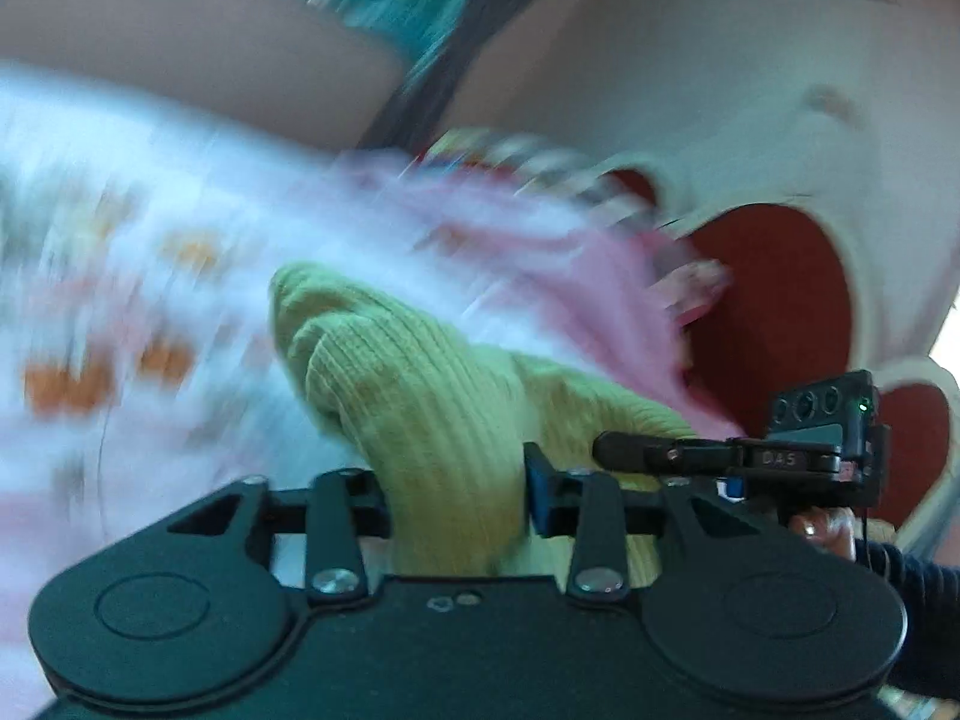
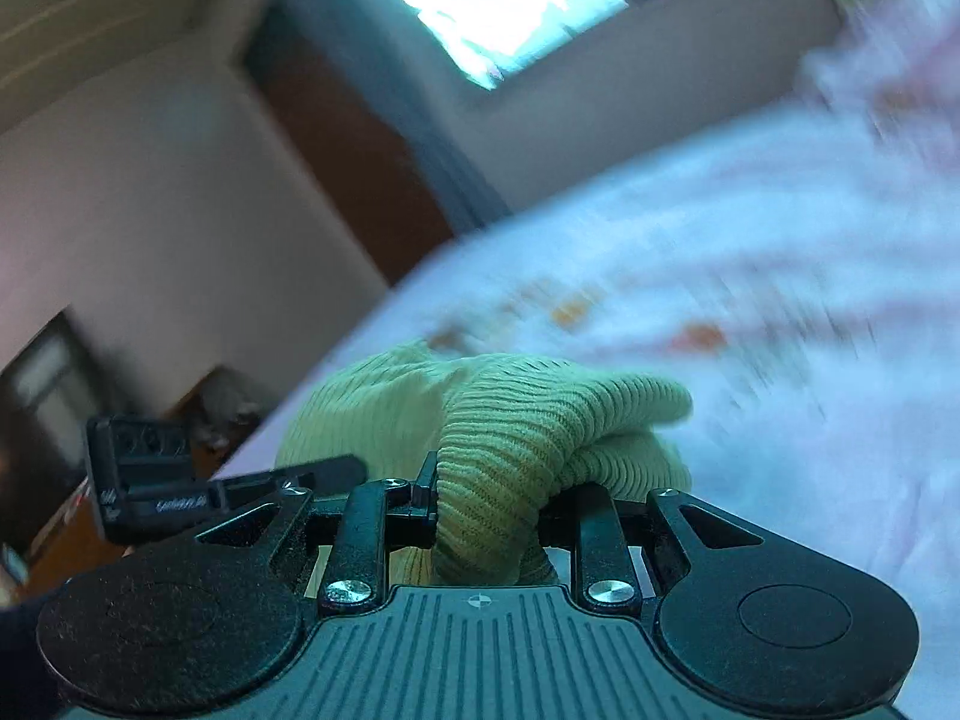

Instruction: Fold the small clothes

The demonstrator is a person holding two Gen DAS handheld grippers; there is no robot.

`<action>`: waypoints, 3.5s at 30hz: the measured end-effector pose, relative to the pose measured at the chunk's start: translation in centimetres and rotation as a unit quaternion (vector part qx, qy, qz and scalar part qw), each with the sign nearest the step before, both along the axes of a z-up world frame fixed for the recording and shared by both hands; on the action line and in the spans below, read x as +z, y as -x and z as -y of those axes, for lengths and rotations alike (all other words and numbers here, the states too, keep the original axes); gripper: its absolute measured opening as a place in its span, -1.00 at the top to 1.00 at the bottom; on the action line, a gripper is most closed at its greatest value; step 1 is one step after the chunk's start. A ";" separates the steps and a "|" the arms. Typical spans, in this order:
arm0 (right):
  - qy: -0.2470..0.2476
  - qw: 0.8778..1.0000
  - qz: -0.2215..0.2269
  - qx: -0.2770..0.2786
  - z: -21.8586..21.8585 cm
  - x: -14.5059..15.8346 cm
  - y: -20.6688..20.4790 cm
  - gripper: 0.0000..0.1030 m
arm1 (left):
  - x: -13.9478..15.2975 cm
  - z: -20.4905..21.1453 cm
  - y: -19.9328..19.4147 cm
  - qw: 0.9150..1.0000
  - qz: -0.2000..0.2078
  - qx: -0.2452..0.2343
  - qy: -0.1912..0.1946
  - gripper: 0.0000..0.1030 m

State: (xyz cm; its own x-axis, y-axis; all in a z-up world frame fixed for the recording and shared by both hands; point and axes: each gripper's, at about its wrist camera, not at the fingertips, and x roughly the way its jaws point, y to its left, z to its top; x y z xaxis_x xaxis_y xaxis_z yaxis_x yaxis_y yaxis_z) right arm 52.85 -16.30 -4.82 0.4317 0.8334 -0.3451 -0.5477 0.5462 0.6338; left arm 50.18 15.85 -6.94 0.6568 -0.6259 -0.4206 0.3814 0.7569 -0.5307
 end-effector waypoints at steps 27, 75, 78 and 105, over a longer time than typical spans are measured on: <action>0.012 0.972 -0.235 0.005 8.1 -4.4 7.1 0.49 | -3.9 -0.5 10.4 0.980 -0.186 -0.038 0.058 0.73; 0.192 0.942 0.147 -0.232 7.2 10.0 48.0 -1.00 | 12.0 12.3 48.6 0.924 0.110 0.278 -0.240 -0.97; 0.198 0.939 0.157 -0.235 7.0 10.1 50.3 -1.00 | 12.3 12.9 50.2 0.926 0.123 0.274 -0.229 -0.97; 0.210 0.923 0.188 -0.263 7.0 11.8 53.1 -1.00 | 12.1 14.8 52.2 0.929 0.130 0.262 -0.228 -0.97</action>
State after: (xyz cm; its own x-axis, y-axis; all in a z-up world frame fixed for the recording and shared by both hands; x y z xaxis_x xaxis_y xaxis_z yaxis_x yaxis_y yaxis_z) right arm -0.21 -23.31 6.98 0.8928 0.3021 -0.3342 -0.2755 0.9531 0.1254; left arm -1.97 1.06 5.21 0.9376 0.0123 -0.3474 -0.0322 0.9981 -0.0516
